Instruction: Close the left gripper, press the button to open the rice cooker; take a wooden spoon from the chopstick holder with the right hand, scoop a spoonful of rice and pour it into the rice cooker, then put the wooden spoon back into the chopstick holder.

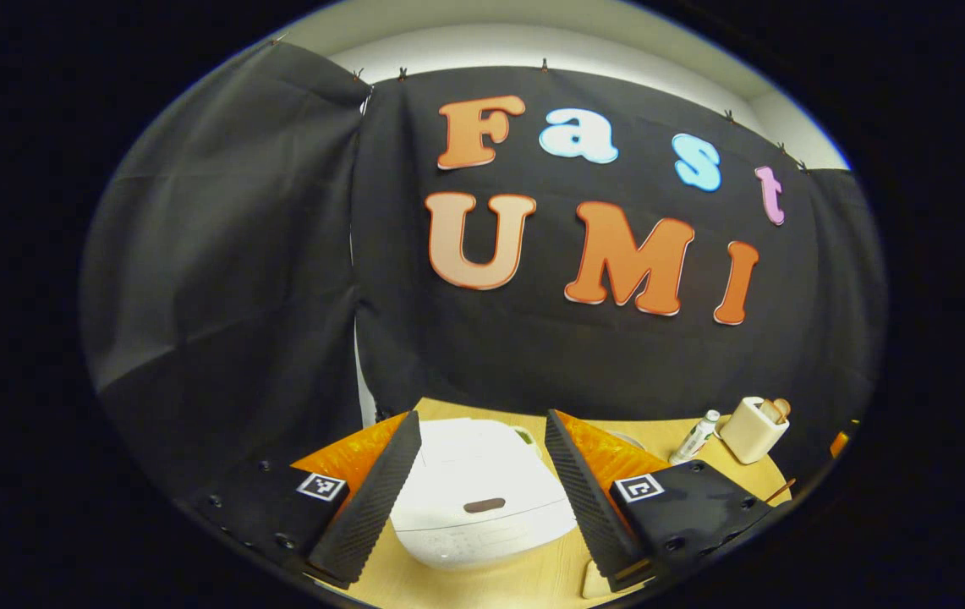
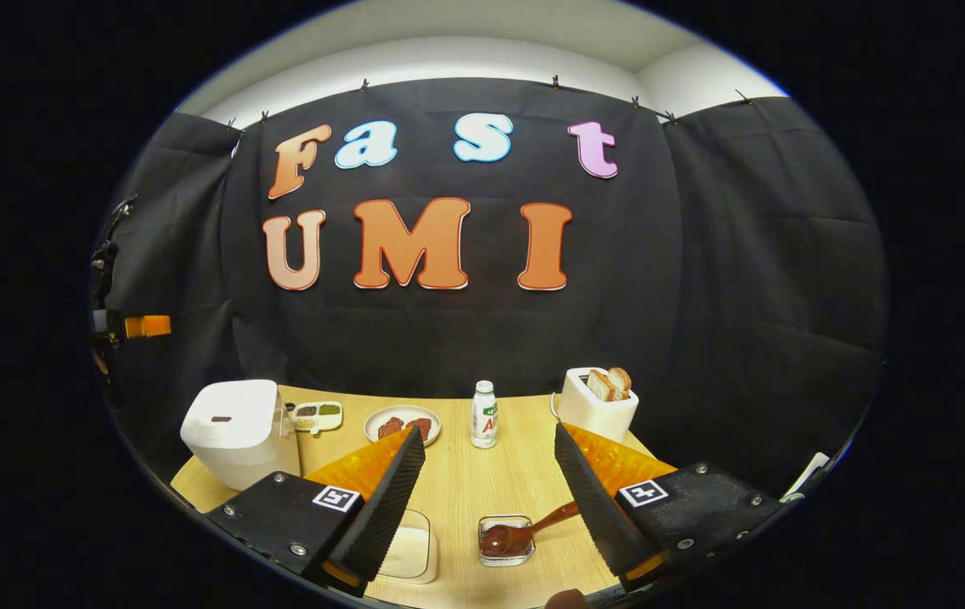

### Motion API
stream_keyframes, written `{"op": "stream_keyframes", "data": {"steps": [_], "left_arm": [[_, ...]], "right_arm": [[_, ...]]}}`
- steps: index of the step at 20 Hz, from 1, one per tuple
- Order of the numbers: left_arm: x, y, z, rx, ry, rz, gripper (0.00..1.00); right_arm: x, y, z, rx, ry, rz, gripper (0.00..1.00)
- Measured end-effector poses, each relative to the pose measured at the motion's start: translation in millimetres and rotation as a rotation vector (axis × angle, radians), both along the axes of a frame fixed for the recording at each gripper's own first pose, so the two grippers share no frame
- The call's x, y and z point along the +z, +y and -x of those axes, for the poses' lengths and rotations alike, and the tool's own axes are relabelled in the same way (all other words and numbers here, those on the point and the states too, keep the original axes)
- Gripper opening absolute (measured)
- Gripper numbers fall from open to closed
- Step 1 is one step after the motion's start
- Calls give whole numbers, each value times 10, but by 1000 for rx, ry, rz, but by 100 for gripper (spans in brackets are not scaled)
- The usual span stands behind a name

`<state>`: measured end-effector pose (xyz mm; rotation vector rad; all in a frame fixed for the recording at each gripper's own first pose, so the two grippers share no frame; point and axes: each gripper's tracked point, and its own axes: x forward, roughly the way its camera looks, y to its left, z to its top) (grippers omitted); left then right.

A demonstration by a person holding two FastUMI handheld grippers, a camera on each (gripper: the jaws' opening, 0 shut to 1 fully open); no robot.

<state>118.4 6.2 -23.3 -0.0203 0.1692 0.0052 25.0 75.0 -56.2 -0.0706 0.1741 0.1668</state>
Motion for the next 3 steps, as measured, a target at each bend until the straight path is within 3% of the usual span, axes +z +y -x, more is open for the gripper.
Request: {"op": "stream_keyframes", "data": {"steps": [3], "left_arm": [[385, -19, 229, -22, -51, -9, 99]], "right_arm": [[254, 108, -6, 19, -36, -20, 96]]}}
